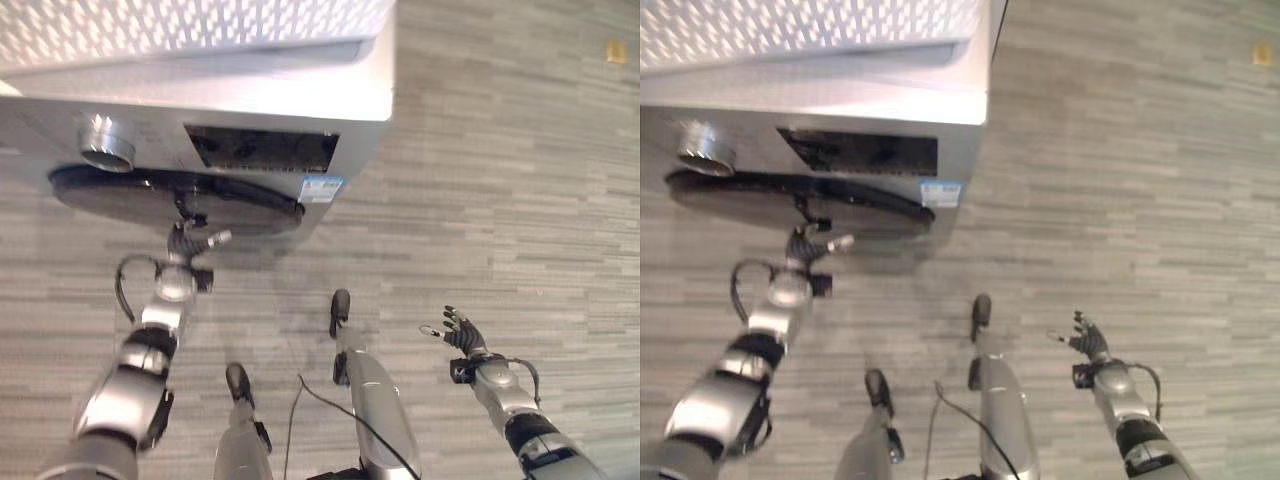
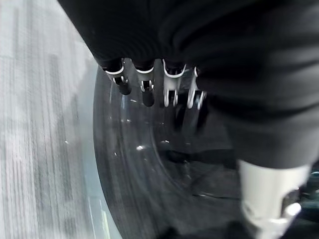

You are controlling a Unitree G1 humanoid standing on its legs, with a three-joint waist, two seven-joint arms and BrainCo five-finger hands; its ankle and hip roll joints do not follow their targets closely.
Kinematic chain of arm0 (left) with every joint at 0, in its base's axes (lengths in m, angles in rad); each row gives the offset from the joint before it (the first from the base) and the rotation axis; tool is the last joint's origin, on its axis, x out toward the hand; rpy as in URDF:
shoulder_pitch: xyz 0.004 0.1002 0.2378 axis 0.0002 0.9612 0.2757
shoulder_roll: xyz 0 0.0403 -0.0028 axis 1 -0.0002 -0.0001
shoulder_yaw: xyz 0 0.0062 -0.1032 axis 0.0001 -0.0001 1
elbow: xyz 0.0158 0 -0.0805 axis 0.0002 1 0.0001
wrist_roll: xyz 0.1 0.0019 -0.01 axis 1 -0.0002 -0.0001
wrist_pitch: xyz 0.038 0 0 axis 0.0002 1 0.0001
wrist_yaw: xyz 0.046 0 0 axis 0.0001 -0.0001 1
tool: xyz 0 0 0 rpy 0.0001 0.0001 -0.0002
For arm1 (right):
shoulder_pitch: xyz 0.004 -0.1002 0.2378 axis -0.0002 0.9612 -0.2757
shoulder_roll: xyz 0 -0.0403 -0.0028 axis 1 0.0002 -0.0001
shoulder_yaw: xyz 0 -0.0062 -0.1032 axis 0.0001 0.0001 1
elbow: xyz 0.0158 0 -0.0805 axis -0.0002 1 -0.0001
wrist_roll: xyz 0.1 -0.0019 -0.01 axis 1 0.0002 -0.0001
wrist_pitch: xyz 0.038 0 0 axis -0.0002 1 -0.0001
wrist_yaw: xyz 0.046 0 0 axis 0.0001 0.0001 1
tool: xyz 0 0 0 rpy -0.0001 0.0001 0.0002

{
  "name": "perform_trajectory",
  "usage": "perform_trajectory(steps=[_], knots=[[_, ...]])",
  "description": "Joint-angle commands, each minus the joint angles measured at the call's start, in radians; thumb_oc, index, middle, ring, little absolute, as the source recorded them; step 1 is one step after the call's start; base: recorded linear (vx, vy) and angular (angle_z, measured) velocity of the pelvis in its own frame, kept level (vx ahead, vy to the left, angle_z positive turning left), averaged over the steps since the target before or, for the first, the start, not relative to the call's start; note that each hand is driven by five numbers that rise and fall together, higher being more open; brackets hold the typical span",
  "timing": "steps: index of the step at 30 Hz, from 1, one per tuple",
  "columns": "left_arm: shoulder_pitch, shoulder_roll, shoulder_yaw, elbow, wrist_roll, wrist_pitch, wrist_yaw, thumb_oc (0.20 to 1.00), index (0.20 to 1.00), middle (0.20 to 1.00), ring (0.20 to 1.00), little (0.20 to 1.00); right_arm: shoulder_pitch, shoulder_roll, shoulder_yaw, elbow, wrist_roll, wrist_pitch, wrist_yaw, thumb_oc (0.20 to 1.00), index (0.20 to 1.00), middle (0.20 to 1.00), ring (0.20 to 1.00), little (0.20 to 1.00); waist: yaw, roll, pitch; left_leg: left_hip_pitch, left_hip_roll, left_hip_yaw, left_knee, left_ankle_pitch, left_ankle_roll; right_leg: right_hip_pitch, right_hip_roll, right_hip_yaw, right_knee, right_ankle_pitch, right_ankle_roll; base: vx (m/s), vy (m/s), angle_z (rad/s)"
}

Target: Grab the laundry basket,head to the washer,open it,put in the laundry and shut it.

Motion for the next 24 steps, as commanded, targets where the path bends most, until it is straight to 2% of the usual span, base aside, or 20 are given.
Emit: perform_trajectory(steps=[1,2,3,5,7,10,17,24], knots=[[0.037,-0.032,0.036,0.129,-0.042,-0.083,-0.055,1.000,1.000,1.000,1.000,1.000,0.079,-0.017,-0.031,0.151,-0.065,0.005,0.004,1.000,1.000,1.000,1.000,1.000,0.037,0.011,-0.150,0.067,-0.012,-0.038,0.009,-0.051,0.022,0.007,-0.058,0.077,0.031,-0.052,0.121,0.14,-0.008,-0.18],[0.158,-0.060,0.085,0.162,-0.078,-0.078,-0.115,1.000,1.000,1.000,1.000,1.000,0.101,-0.008,-0.062,0.217,-0.093,0.015,0.014,1.000,1.000,1.000,1.000,1.000,0.061,0.018,-0.180,0.104,-0.019,-0.043,0.013,-0.054,0.026,0.068,-0.059,0.077,0.005,-0.051,0.118,0.10,-0.013,-0.16],[0.158,-0.059,0.085,0.162,-0.078,-0.078,-0.115,1.000,1.000,1.000,1.000,1.000,0.101,-0.007,-0.062,0.217,-0.093,0.015,0.014,1.000,1.000,1.000,1.000,1.000,0.060,0.016,-0.182,0.101,-0.021,-0.044,0.012,-0.051,0.027,0.066,-0.061,0.077,0.004,-0.049,0.118,0.09,-0.017,-0.12],[0.296,-0.117,0.144,0.245,-0.110,-0.066,-0.199,1.000,1.000,1.000,1.000,1.000,0.129,0.011,-0.125,0.314,-0.118,0.025,0.022,1.000,1.000,1.000,1.000,1.000,0.098,0.030,-0.218,0.137,-0.027,-0.063,0.025,-0.064,0.034,0.149,-0.072,0.056,-0.031,-0.055,0.117,0.04,-0.014,0.10],[0.331,-0.131,0.159,0.277,-0.111,-0.062,-0.212,1.000,1.000,1.000,1.000,1.000,0.135,0.018,-0.142,0.344,-0.128,0.032,0.020,1.000,1.000,1.000,1.000,1.000,0.108,0.028,-0.229,0.135,-0.034,-0.073,0.033,-0.062,0.037,0.167,-0.080,0.047,-0.040,-0.054,0.117,-0.01,-0.010,0.26],[0.414,-0.174,0.246,0.404,-0.131,-0.033,-0.255,1.000,1.000,1.000,1.000,1.000,0.162,0.049,-0.213,0.429,-0.110,0.045,0.018,1.000,1.000,1.000,1.000,1.000,0.142,0.030,-0.270,0.153,-0.049,-0.102,0.030,-0.064,0.045,0.231,-0.103,0.006,-0.064,-0.056,0.120,-0.01,-0.003,0.38],[0.465,-0.191,0.294,0.603,-0.019,0.019,-0.252,1.000,1.000,1.000,1.000,1.000,0.195,0.100,-0.230,0.502,-0.142,0.074,0.028,1.000,1.000,1.000,1.000,1.000,0.169,0.015,-0.305,0.187,-0.064,-0.134,0.013,-0.071,0.051,0.300,-0.131,-0.045,-0.074,-0.055,0.127,0.00,-0.009,0.26],[0.460,-0.194,0.278,0.571,-0.035,0.003,-0.254,1.000,1.000,1.000,1.000,1.000,0.198,0.136,-0.191,0.480,-0.131,0.073,0.028,1.000,1.000,1.000,1.000,1.000,0.187,-0.002,-0.326,0.197,-0.072,-0.139,0.009,-0.073,0.057,0.321,-0.147,-0.068,-0.087,-0.039,0.134,-0.01,-0.017,0.05]])
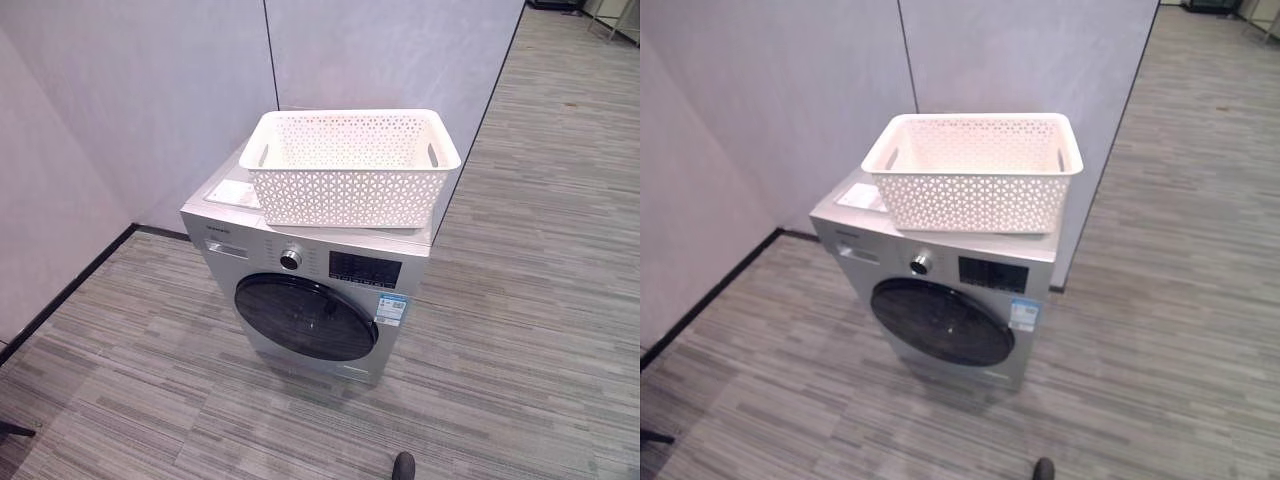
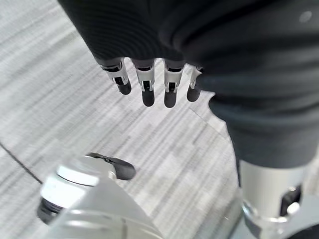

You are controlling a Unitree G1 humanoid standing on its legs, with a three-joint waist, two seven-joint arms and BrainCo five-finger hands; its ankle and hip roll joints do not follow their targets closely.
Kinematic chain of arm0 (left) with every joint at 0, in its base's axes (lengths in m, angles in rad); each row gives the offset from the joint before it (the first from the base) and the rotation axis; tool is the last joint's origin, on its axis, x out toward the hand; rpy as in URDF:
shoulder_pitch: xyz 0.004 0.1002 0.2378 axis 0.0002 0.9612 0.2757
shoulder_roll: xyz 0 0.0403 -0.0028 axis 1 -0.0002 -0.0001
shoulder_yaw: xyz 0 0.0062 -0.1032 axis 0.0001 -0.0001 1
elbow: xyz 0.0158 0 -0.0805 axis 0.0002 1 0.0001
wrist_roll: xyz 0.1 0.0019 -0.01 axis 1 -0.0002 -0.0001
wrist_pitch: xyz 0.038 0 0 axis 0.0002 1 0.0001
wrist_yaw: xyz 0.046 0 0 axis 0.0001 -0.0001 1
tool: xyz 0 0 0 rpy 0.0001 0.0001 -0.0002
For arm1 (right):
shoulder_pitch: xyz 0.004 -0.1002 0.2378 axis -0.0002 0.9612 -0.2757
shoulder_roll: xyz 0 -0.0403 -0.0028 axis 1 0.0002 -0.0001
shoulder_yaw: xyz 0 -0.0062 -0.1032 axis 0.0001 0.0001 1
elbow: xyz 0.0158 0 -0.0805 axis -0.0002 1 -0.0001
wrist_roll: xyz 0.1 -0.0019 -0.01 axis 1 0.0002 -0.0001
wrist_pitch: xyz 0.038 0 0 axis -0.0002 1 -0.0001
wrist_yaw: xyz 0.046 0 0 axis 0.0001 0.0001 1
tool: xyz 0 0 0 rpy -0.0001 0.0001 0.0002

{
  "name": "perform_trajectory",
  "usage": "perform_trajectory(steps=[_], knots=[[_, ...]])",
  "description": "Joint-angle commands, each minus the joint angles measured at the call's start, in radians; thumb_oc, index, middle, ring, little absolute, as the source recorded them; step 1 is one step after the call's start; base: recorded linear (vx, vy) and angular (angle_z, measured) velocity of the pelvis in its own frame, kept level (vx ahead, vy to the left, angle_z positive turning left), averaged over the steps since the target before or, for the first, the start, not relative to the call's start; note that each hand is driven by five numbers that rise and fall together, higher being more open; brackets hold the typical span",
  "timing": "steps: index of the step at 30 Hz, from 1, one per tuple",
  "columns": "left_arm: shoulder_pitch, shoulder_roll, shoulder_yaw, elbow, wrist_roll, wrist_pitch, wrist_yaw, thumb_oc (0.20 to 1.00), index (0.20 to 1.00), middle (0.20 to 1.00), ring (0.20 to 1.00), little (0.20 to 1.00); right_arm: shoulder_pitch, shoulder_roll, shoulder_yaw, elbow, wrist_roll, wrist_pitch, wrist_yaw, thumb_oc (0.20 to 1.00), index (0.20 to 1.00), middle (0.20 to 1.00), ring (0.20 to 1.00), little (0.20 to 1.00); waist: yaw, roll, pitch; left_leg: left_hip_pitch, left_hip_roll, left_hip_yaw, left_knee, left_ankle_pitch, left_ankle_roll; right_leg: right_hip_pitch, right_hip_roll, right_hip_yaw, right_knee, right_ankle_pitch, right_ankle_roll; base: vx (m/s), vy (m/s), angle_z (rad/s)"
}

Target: Grab the laundry basket,head to the washer,open it,put in the laundry and shut it.

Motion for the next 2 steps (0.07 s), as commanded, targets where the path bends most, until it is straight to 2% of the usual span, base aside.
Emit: perform_trajectory(steps=[1,2], knots=[[-0.091,0.033,0.020,-0.019,0.017,-0.039,0.002,1.000,1.000,1.000,1.000,1.000,-0.049,0.028,0.022,0.026,-0.001,-0.014,-0.001,1.000,1.000,1.000,1.000,1.000,0.020,-0.078,0.017,0.018,-0.028,-0.004,0.014,-0.033,0.000,-0.008,-0.077,0.025,0.046,-0.047,0.076,-0.01,-0.025,0.04],[-0.091,0.033,0.020,-0.019,0.017,-0.039,0.002,1.000,1.000,1.000,1.000,1.000,-0.049,0.028,0.023,0.026,-0.001,-0.014,-0.001,1.000,1.000,1.000,1.000,1.000,0.020,-0.078,0.017,0.018,-0.029,-0.004,0.014,-0.033,0.000,-0.007,-0.077,0.025,0.046,-0.047,0.076,-0.01,-0.026,0.04]])
